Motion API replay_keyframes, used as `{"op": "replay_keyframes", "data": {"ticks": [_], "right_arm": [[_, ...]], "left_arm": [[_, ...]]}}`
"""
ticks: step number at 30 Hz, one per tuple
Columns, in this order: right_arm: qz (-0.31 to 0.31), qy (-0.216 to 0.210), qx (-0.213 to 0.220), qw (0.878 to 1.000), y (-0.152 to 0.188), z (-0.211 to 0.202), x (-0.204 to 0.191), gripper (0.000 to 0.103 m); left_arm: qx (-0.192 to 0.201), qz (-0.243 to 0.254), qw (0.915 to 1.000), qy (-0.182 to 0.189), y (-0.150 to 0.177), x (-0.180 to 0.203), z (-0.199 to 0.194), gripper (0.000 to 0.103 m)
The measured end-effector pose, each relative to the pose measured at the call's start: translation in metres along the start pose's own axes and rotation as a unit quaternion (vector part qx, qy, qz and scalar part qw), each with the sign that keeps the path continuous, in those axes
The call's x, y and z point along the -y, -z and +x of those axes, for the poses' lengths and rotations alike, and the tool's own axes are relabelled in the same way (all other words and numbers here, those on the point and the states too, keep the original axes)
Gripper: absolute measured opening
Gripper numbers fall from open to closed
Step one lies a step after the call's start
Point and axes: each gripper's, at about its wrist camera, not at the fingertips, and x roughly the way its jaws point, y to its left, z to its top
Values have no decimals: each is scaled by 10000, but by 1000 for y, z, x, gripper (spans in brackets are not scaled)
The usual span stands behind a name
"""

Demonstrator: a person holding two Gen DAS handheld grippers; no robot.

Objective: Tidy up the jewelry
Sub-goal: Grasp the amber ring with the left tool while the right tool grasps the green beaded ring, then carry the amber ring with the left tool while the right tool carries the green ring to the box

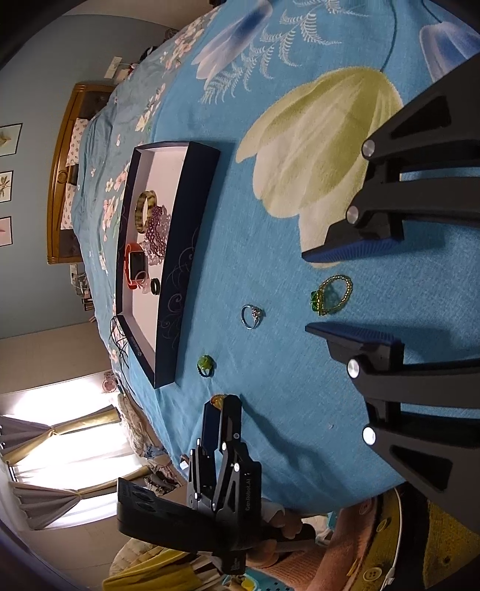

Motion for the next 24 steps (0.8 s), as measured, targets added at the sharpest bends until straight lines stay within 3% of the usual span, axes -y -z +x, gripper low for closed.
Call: {"op": "replay_keyframes", "data": {"ticks": [5, 11, 24], "right_arm": [[-32, 42, -6, 10000, 0, 0, -1, 14], [-68, 31, -13, 10000, 0, 0, -1, 12], [-42, 17, 187, 9998, -11, -5, -4, 11]], "left_arm": [[9, -41, 10000, -71, 0, -1, 1, 31], [18, -77, 9999, -118, 0, -2, 2, 18], [125, -199, 9997, -43, 1, -4, -5, 17]]}}
